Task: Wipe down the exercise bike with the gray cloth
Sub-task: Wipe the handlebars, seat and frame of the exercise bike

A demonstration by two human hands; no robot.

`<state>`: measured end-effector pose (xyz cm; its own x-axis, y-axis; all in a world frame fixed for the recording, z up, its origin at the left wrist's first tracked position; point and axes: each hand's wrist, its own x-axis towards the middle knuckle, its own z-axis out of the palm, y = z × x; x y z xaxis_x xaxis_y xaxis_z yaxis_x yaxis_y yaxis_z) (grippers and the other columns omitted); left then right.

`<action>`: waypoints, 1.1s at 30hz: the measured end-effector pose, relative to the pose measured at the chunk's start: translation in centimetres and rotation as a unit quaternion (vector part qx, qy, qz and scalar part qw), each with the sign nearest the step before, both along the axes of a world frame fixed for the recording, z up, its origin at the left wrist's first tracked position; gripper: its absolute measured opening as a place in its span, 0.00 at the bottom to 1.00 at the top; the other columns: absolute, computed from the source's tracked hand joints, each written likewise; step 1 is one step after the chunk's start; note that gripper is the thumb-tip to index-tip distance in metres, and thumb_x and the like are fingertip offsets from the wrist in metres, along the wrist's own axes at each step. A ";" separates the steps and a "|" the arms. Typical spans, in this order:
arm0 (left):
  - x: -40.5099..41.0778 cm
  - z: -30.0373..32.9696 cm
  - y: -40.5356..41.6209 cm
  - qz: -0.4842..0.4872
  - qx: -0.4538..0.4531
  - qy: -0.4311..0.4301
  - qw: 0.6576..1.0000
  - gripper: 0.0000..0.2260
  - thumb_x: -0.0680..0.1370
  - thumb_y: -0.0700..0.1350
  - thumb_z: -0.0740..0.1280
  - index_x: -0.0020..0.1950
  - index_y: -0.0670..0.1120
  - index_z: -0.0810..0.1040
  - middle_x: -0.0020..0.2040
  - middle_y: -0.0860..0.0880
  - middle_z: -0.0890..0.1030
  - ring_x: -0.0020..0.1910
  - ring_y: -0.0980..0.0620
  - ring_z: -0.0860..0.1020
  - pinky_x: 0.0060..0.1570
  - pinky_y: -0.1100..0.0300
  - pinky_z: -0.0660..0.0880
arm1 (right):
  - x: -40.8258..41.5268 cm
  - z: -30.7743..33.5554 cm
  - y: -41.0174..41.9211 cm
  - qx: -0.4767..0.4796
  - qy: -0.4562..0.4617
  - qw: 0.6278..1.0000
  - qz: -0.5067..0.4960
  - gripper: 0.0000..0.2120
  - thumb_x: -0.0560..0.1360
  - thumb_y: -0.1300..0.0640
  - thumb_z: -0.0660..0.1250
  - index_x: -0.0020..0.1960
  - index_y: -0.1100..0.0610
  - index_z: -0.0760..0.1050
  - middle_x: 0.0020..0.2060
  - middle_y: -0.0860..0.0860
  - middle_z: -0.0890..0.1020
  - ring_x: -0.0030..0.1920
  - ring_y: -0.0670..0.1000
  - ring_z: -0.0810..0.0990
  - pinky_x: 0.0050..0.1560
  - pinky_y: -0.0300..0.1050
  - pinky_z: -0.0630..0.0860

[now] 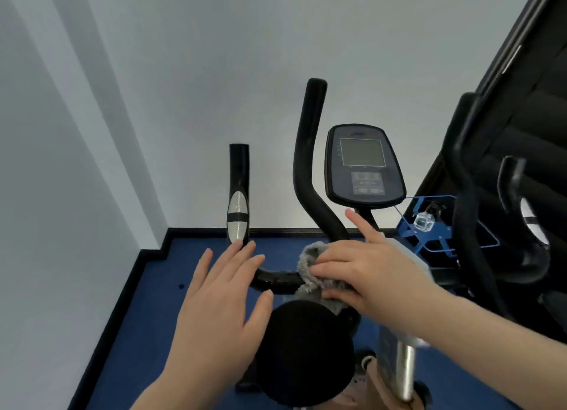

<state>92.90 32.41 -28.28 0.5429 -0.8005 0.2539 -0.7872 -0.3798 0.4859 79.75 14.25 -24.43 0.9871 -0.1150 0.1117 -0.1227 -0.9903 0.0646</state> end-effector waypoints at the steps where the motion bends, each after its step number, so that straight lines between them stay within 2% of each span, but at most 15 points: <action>1: 0.3 -0.2 0.2 -0.008 -0.001 -0.001 1.000 0.25 0.75 0.59 0.51 0.72 0.56 0.64 0.74 0.63 0.59 0.73 0.69 0.47 0.73 0.62 0.38 | 0.4 0.3 0.0 -0.005 0.025 1.000 0.001 0.09 0.70 0.46 0.71 0.49 0.46 0.82 0.43 0.42 0.84 0.47 0.44 0.82 0.75 0.53 0.50; 3: 0.8 -0.6 0.7 -0.023 -0.012 0.008 1.000 0.22 0.77 0.55 0.55 0.72 0.56 0.65 0.74 0.62 0.59 0.73 0.70 0.47 0.73 0.63 0.40 | 1.8 0.7 0.7 0.043 0.049 0.997 -0.034 0.13 0.71 0.40 0.68 0.51 0.44 0.81 0.45 0.43 0.85 0.53 0.46 0.81 0.74 0.47 0.58; 4: 1.1 -0.8 1.0 -0.025 -0.027 0.022 0.999 0.21 0.77 0.53 0.56 0.71 0.55 0.66 0.73 0.62 0.61 0.73 0.69 0.50 0.73 0.63 0.42 | 2.9 0.6 1.3 0.085 0.039 0.994 -0.062 0.15 0.70 0.38 0.67 0.54 0.41 0.80 0.47 0.43 0.85 0.56 0.47 0.79 0.69 0.47 0.65; 6: 1.4 -1.0 1.4 -0.016 -0.062 0.046 0.997 0.20 0.77 0.52 0.54 0.69 0.53 0.70 0.71 0.61 0.65 0.72 0.67 0.56 0.74 0.63 0.46 | 5.5 0.1 2.5 0.184 0.003 0.979 -0.083 0.17 0.69 0.36 0.67 0.55 0.40 0.80 0.46 0.45 0.85 0.52 0.48 0.80 0.57 0.48 0.74; 8: 1.9 -0.9 1.6 -0.008 -0.084 0.048 0.995 0.19 0.77 0.49 0.54 0.67 0.52 0.72 0.70 0.60 0.69 0.71 0.66 0.60 0.74 0.60 0.49 | 7.5 -0.2 3.3 0.249 -0.010 0.965 -0.087 0.16 0.68 0.37 0.69 0.51 0.43 0.82 0.42 0.46 0.85 0.44 0.47 0.81 0.50 0.48 0.76; 12: 4.6 0.4 0.9 -0.015 -0.102 0.031 0.994 0.19 0.77 0.43 0.57 0.67 0.51 0.72 0.68 0.59 0.72 0.70 0.64 0.64 0.74 0.58 0.51 | 5.9 -0.1 2.5 0.188 0.030 0.972 -0.138 0.20 0.69 0.32 0.64 0.52 0.43 0.80 0.41 0.45 0.83 0.45 0.46 0.79 0.48 0.45 0.75; 14: 6.4 1.2 0.1 -0.019 -0.117 0.032 0.992 0.19 0.77 0.44 0.57 0.67 0.52 0.71 0.68 0.59 0.71 0.69 0.63 0.65 0.74 0.58 0.51 | 4.4 0.0 2.6 0.139 0.042 0.973 -0.179 0.21 0.69 0.31 0.60 0.48 0.46 0.79 0.39 0.44 0.82 0.47 0.46 0.78 0.46 0.43 0.72; 16: 8.1 1.6 -1.0 -0.036 -0.125 0.039 0.991 0.19 0.77 0.44 0.57 0.68 0.52 0.70 0.69 0.58 0.70 0.70 0.63 0.64 0.74 0.56 0.52 | 5.0 -0.2 4.1 0.106 0.024 0.973 -0.203 0.22 0.71 0.32 0.58 0.42 0.50 0.74 0.33 0.45 0.78 0.43 0.47 0.78 0.43 0.40 0.64; 17: 9.0 1.7 -1.5 -0.048 -0.126 0.040 0.990 0.20 0.77 0.44 0.57 0.69 0.52 0.69 0.70 0.57 0.69 0.71 0.63 0.63 0.74 0.56 0.52 | 6.2 -0.3 5.2 0.113 0.008 0.970 -0.215 0.21 0.72 0.33 0.58 0.41 0.50 0.74 0.34 0.46 0.78 0.42 0.48 0.78 0.42 0.42 0.64; 20: 11.4 1.9 -3.1 -0.084 -0.133 0.048 0.986 0.22 0.77 0.46 0.57 0.72 0.55 0.63 0.74 0.59 0.62 0.72 0.65 0.58 0.74 0.56 0.53 | 9.7 -0.4 7.8 0.176 -0.019 0.947 -0.268 0.20 0.74 0.34 0.57 0.47 0.49 0.76 0.41 0.48 0.82 0.44 0.51 0.79 0.43 0.47 0.71; 22: 12.8 2.1 -4.0 -0.115 -0.135 0.060 0.982 0.24 0.78 0.48 0.57 0.73 0.58 0.59 0.75 0.63 0.57 0.73 0.66 0.54 0.73 0.57 0.54 | 9.9 -0.3 8.3 0.206 -0.012 0.928 -0.310 0.19 0.74 0.35 0.57 0.50 0.48 0.75 0.45 0.47 0.82 0.46 0.51 0.79 0.45 0.47 0.72; 27: 16.4 2.7 -5.7 -0.209 -0.135 0.075 0.966 0.24 0.79 0.51 0.55 0.74 0.62 0.54 0.75 0.68 0.51 0.73 0.68 0.51 0.69 0.62 0.54 | 10.0 -0.2 10.7 0.248 -0.051 0.879 -0.404 0.18 0.74 0.35 0.59 0.58 0.44 0.71 0.51 0.40 0.79 0.52 0.42 0.77 0.48 0.39 0.70; 29: 17.8 3.0 -6.2 -0.240 -0.132 0.071 0.959 0.23 0.80 0.52 0.55 0.74 0.64 0.54 0.75 0.69 0.52 0.73 0.67 0.52 0.71 0.57 0.56 | 12.0 -0.3 11.4 0.239 -0.085 0.856 -0.451 0.18 0.73 0.34 0.58 0.55 0.45 0.72 0.48 0.41 0.80 0.50 0.43 0.78 0.49 0.41 0.71; 31: 19.1 3.3 -6.6 -0.265 -0.143 0.077 0.951 0.23 0.79 0.52 0.55 0.73 0.64 0.55 0.74 0.67 0.58 0.73 0.66 0.56 0.71 0.53 0.60 | 14.5 0.1 11.0 0.220 -0.130 0.833 -0.491 0.18 0.74 0.35 0.58 0.55 0.45 0.74 0.46 0.43 0.81 0.49 0.45 0.79 0.48 0.44 0.70; 33: 20.1 3.5 -7.2 -0.291 -0.150 0.090 0.941 0.22 0.79 0.53 0.54 0.72 0.63 0.58 0.72 0.66 0.62 0.72 0.65 0.58 0.71 0.54 0.61 | 16.9 0.7 9.7 0.199 -0.175 0.818 -0.510 0.16 0.76 0.38 0.59 0.59 0.44 0.75 0.47 0.44 0.83 0.49 0.47 0.80 0.49 0.45 0.72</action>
<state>113.01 25.24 -24.77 0.0902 -0.8821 0.4624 -0.7144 0.2662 0.6471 96.69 24.00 -23.70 0.2694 -0.9555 0.1199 -0.8405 -0.2941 -0.4551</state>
